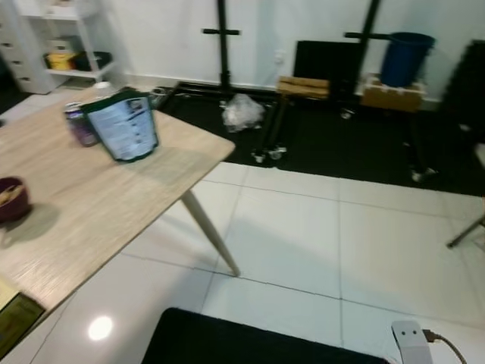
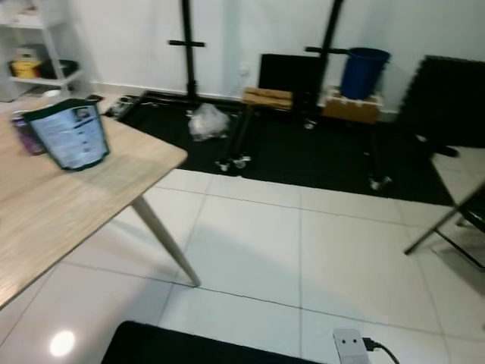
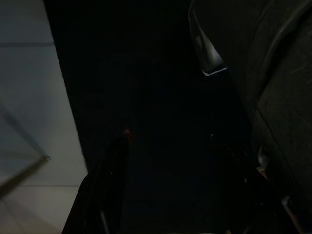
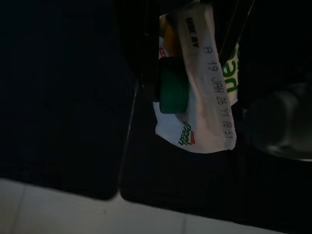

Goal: Restocking fridge

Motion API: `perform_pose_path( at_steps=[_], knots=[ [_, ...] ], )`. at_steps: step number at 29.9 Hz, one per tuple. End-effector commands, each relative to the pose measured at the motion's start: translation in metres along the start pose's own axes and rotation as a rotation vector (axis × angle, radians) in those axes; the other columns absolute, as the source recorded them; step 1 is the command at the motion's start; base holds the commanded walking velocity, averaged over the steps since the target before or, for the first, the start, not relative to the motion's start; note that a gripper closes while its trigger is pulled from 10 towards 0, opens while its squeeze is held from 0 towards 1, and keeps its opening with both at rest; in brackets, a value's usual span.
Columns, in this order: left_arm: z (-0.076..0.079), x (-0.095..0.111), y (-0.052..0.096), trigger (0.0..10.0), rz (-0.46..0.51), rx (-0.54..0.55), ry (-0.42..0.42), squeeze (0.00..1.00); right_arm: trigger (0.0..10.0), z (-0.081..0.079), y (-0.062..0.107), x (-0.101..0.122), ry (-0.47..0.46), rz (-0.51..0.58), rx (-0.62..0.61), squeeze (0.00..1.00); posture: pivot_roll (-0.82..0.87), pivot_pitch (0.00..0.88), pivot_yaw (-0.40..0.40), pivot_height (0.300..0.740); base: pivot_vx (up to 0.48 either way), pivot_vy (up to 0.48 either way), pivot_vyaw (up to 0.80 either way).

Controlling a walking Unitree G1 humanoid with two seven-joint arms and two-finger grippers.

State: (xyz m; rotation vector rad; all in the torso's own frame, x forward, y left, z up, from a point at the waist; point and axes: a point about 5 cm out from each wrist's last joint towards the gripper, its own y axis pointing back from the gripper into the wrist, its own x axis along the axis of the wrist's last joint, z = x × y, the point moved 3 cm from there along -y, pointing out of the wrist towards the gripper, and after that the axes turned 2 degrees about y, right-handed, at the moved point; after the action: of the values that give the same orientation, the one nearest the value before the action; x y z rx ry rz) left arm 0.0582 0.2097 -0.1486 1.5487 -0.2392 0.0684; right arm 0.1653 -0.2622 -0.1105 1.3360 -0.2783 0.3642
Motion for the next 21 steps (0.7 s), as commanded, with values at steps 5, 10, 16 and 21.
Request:
perform_pose_path(
  at_steps=[5, 10, 16, 21],
  knots=[
    [0.0, 0.059, 0.0, 10.0, 0.198, 0.005, -0.024, 0.0, 10.0, -0.004, 0.0, -0.001, -0.001, -0.002, 0.007, 0.0, -0.03, 0.0, -0.028, 0.74, 0.0, 0.0, -0.78],
    [-0.002, 0.061, 0.0, 10.0, 0.202, 0.023, -0.034, 0.0, 10.0, -0.007, -0.001, 0.001, 0.0, -0.001, 0.015, 0.0, -0.03, 0.0, -0.031, 0.74, 0.0, 0.0, -0.78],
    [-0.001, 0.063, 0.0, 10.0, 0.206, 0.034, -0.051, 0.0, 10.0, -0.008, -0.001, 0.002, -0.005, 0.002, 0.017, 0.0, -0.04, 0.0, -0.022, 0.74, 0.0, 0.0, -0.78],
    [0.0, 0.065, 0.0, 10.0, 0.213, 0.049, -0.074, 0.0, 10.0, -0.011, -0.001, 0.003, -0.006, 0.003, 0.024, 0.0, -0.04, 0.0, -0.02, 0.74, 0.0, 0.0, -0.78]
  ],
)
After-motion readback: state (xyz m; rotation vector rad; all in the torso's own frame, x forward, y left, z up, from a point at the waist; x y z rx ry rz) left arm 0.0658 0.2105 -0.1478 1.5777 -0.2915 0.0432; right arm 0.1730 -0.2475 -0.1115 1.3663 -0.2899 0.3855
